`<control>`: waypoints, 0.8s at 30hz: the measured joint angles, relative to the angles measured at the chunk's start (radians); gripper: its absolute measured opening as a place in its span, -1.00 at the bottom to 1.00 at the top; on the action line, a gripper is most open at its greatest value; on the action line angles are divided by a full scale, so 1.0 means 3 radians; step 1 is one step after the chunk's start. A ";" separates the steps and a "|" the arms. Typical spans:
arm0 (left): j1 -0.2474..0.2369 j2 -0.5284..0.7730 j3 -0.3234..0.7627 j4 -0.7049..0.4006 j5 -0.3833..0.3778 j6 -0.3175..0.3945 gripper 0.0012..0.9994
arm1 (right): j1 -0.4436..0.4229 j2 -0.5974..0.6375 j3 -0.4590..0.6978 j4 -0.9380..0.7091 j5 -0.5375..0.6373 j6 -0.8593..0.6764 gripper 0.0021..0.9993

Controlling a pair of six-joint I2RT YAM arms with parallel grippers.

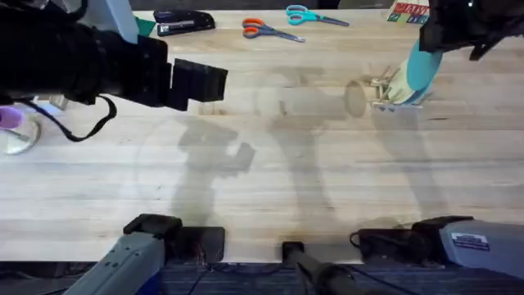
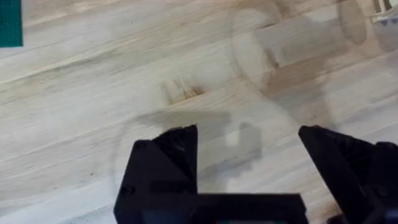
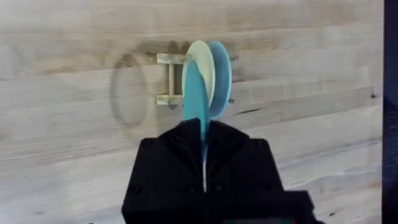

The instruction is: Pick up the plates from the table one by one and place each into a slot on the dish rack.

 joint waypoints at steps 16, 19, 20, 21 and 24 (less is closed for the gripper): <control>0.0000 0.0000 0.0000 -0.0074 0.0000 0.0000 0.99 | -0.0014 0.0120 0.0000 0.0105 0.0000 -0.0014 -0.95; 0.0000 0.0000 0.0000 -0.0074 0.0000 0.0000 0.99 | -0.0014 0.0132 0.0000 0.0111 0.0000 -0.0014 -0.95; 0.0000 0.0000 0.0000 -0.0074 0.0000 0.0000 0.99 | -0.0014 0.0139 0.0000 0.0111 0.0000 -0.0014 -0.95; 0.0000 -0.0001 0.0000 -0.0074 0.0000 0.0000 0.99 | -0.0014 0.0144 0.0000 0.0109 0.0000 -0.0014 -0.95; 0.0000 0.0000 0.0000 -0.0074 0.0001 0.0000 0.99 | -0.0014 0.0160 0.0000 0.0111 -0.0001 -0.0014 -0.95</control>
